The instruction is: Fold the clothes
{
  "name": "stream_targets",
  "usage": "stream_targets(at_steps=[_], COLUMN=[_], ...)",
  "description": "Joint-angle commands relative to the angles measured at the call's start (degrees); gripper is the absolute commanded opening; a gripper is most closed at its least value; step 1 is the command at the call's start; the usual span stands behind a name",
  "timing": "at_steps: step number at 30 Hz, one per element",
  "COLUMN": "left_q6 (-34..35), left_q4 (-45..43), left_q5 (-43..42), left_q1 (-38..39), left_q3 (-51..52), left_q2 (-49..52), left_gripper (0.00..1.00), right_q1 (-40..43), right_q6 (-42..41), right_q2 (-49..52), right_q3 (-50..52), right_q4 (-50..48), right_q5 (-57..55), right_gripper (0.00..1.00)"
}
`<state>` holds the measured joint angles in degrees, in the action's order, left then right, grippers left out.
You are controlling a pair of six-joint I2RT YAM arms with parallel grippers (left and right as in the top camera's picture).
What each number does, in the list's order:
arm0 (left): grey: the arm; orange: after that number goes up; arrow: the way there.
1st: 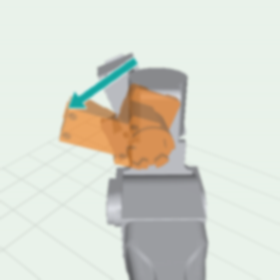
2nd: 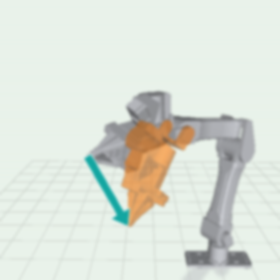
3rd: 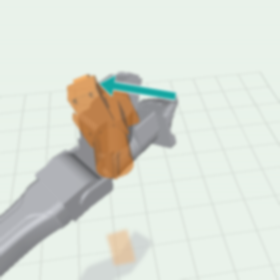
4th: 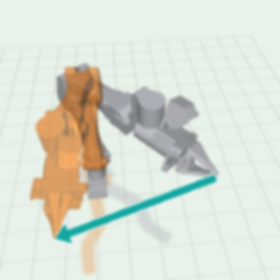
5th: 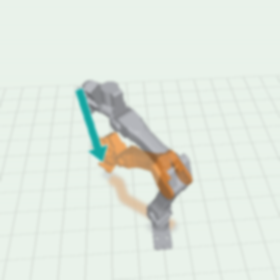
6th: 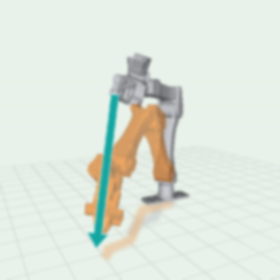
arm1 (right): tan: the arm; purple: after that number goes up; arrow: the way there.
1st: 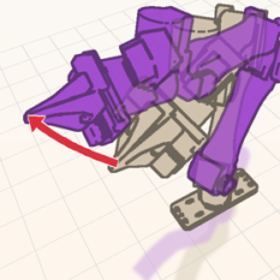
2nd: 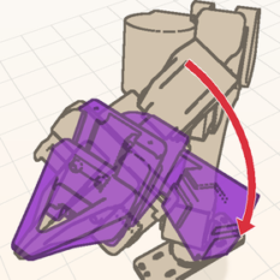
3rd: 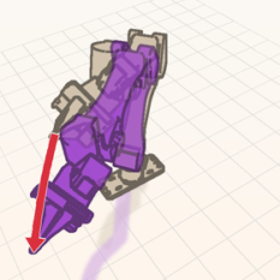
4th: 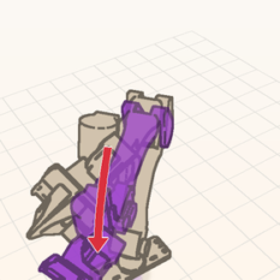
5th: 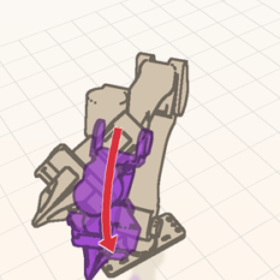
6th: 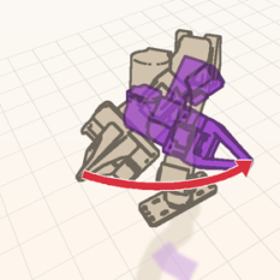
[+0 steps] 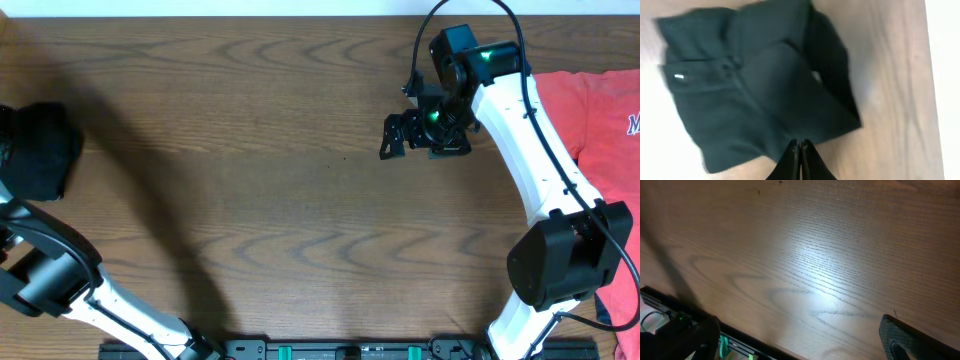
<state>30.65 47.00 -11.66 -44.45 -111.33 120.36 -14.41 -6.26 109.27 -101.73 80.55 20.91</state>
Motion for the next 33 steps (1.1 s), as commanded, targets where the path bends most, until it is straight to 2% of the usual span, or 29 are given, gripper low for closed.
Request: stream_targets(at_steps=[1, 6, 17, 24, 27, 33], left_q6=[-2.8, -4.8, -4.9, -5.4, -5.3, -4.7], left_q4=[1.0, 1.6, 1.0, 0.9, 1.4, 2.1], left_q5=[3.6, 7.7, 9.0, 8.9, 7.7, 0.2], left_q1=[-0.3, -0.4, -0.4, -0.4, -0.4, -0.4], left_q3=[-0.2, -0.2, -0.2, -0.2, -0.2, -0.2], left_q2=[1.3, 3.9, 14.0, 16.7, 16.1, 10.9], left_gripper=[0.06, 0.06, 0.06, 0.06, 0.06, 0.06], right_q1=[-1.4, -1.4, -1.4, -1.4, -1.4, -1.4], right_q6=[0.8, 0.8, 0.7, 0.5, 0.6, 0.8], right_q2=[-0.6, -0.6, -0.6, -0.6, -0.6, -0.6], right_q3=[-1.0, -1.0, -1.0, -1.0, -1.0, -1.0], right_q4=[0.3, 2.0, 2.7, 4.0, 4.4, 3.8], right_q5=[0.6, 0.6, 0.6, 0.5, 0.5, -1.6], right_gripper=[0.99, 0.99, 0.99, 0.99, 0.99, 0.99])
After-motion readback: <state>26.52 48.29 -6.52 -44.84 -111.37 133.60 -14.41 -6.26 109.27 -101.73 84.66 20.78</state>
